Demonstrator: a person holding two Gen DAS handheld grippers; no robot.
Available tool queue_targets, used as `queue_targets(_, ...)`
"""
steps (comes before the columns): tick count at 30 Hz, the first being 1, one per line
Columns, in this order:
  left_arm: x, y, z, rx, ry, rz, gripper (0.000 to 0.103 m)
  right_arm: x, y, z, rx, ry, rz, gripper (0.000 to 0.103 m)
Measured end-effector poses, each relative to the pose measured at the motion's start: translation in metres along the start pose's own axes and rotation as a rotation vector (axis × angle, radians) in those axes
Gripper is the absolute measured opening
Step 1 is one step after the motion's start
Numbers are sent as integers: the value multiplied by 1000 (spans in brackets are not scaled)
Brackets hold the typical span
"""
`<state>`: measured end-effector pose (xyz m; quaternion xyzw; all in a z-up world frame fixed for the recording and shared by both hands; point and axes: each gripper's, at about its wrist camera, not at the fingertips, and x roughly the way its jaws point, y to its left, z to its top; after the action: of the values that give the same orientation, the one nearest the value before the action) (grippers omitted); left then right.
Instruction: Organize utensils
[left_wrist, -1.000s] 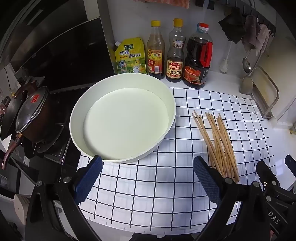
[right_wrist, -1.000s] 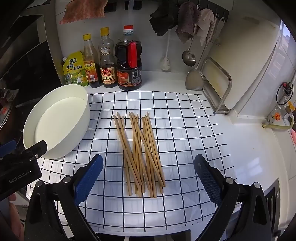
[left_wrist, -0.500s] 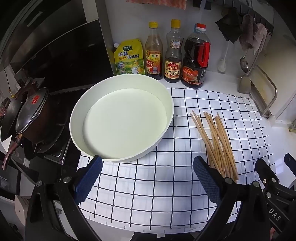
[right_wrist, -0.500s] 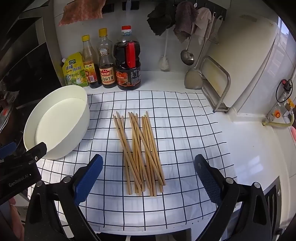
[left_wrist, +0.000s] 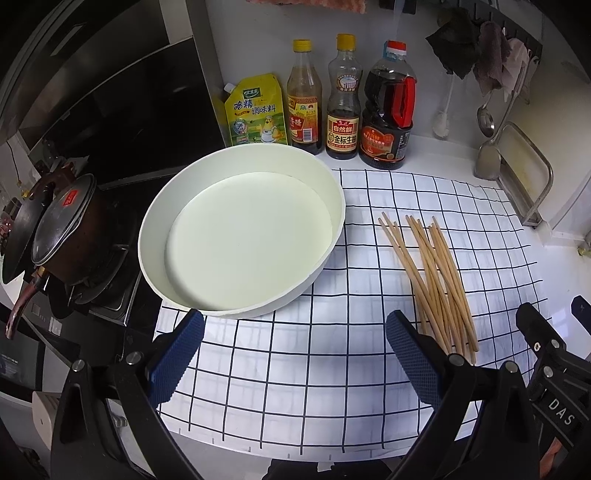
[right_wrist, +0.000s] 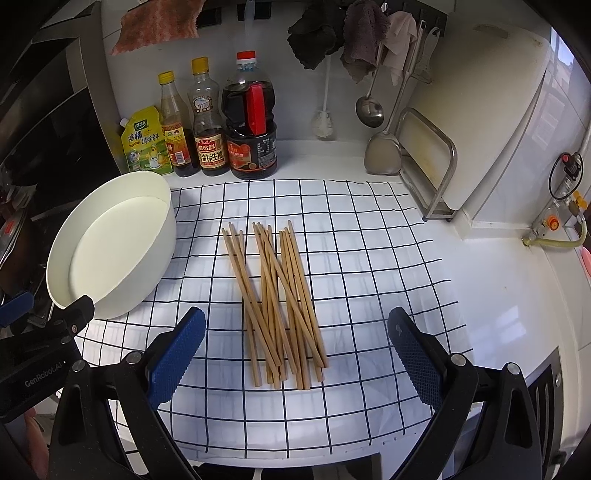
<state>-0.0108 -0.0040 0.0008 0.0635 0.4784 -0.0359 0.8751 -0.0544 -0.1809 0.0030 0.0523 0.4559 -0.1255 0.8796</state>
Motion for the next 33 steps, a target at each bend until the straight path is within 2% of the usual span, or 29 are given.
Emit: queue_targets(33, -2, -3, -2, 10, -6, -1, 97, 0, -4, -2, 10, -2, 6, 95)
